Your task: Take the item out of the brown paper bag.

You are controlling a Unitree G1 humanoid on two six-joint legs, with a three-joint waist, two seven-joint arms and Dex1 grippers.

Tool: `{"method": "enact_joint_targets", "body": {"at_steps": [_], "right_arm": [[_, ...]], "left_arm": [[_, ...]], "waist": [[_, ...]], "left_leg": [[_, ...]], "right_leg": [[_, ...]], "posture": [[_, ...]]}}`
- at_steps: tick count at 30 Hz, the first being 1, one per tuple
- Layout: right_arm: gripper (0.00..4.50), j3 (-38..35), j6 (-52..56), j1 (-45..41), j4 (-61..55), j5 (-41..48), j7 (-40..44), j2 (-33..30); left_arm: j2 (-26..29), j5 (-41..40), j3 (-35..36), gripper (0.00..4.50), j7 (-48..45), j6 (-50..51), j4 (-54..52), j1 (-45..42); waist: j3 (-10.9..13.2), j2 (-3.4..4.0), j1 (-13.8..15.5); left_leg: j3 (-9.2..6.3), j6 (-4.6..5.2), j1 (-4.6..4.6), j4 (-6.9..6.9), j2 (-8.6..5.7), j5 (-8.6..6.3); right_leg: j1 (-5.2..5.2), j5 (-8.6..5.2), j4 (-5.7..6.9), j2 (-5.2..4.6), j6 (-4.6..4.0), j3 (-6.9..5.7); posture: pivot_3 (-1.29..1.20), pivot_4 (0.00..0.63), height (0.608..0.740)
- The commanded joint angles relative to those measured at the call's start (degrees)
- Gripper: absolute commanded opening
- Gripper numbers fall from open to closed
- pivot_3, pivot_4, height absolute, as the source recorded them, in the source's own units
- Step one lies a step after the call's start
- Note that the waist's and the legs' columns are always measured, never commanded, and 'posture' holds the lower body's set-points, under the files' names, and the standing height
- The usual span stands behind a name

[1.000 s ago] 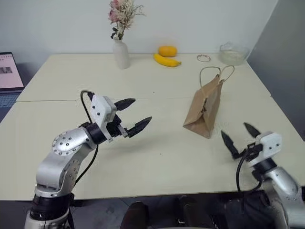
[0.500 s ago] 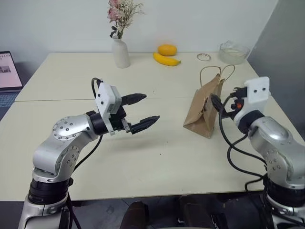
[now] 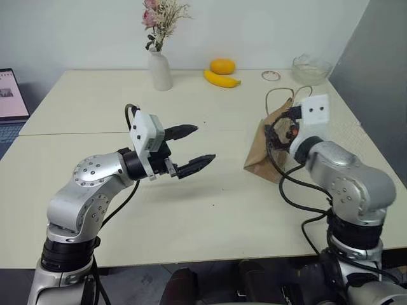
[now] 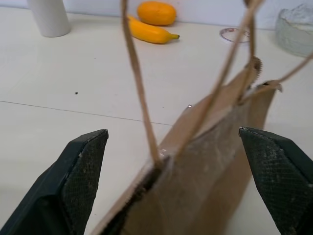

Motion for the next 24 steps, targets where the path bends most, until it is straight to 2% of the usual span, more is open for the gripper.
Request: {"method": "enact_joint_targets", "body": {"at_steps": [1, 9, 12, 22, 23, 24], "right_arm": [[4.50, 2.33, -5.79, -1.07, 1.65, -4.03, -1.38, 0.63], [4.50, 5.08, -15.01, -3.86, 8.59, -10.00, -1.47, 2.19], [3.94, 4.70, -16.44, -4.93, 10.45, -10.59, -0.84, 2.79], [0.35, 1.42, -19.56, -9.65, 16.67, -10.36, 0.98, 4.15], [0.03, 1.24, -19.61, -9.96, 17.00, -10.21, 1.28, 4.25], [0.01, 1.04, -19.61, -10.19, 17.26, -10.02, 1.58, 4.37]], "left_arm": [[0.54, -2.32, 1.24, 4.47, -0.94, 0.48, -1.65, -0.76], [1.37, -2.91, 1.73, 4.47, -1.00, 0.74, -1.89, -0.12], [1.56, -2.63, 1.72, 4.50, -0.99, 0.57, -2.08, 0.22], [1.80, -2.21, 1.54, 4.50, -1.05, 0.21, -1.98, 0.49], [1.78, -2.15, 1.52, 4.50, -1.04, 0.16, -1.96, 0.47], [1.74, -2.11, 1.49, 4.50, -1.02, 0.14, -1.95, 0.46]], "waist": [[0.00, 0.00, -0.03], [0.00, 0.00, -0.07], [0.00, 0.00, -0.07], [0.01, 0.01, -0.07], [0.01, 0.02, -0.07], [0.01, 0.02, -0.07]], "left_leg": [[0.00, 0.00, -0.01, 0.00, 0.00, 0.00], [0.02, 0.00, -0.03, 0.00, -0.01, 0.00], [0.00, 0.00, -0.02, -0.01, 0.00, 0.00], [0.00, 0.00, -0.03, -0.02, 0.00, 0.00], [0.00, 0.00, -0.03, -0.02, 0.00, 0.00], [0.01, 0.00, -0.04, -0.03, 0.00, 0.00]], "right_leg": [[0.00, 0.00, -0.02, 0.00, 0.00, -0.01], [-0.03, 0.00, -0.03, 0.00, 0.00, 0.01], [-0.03, 0.00, -0.02, 0.00, 0.00, 0.02], [-0.05, 0.00, -0.02, 0.00, 0.00, 0.03], [-0.05, 0.00, -0.02, 0.00, 0.00, 0.02], [-0.05, 0.00, -0.03, 0.00, -0.01, -0.01]], "posture": [[0.00, 0.150, 0.740], [0.00, 0.150, 0.740], [0.00, 0.150, 0.740], [0.00, 0.150, 0.740], [0.00, 0.150, 0.740], [0.00, 0.150, 0.740]]}}
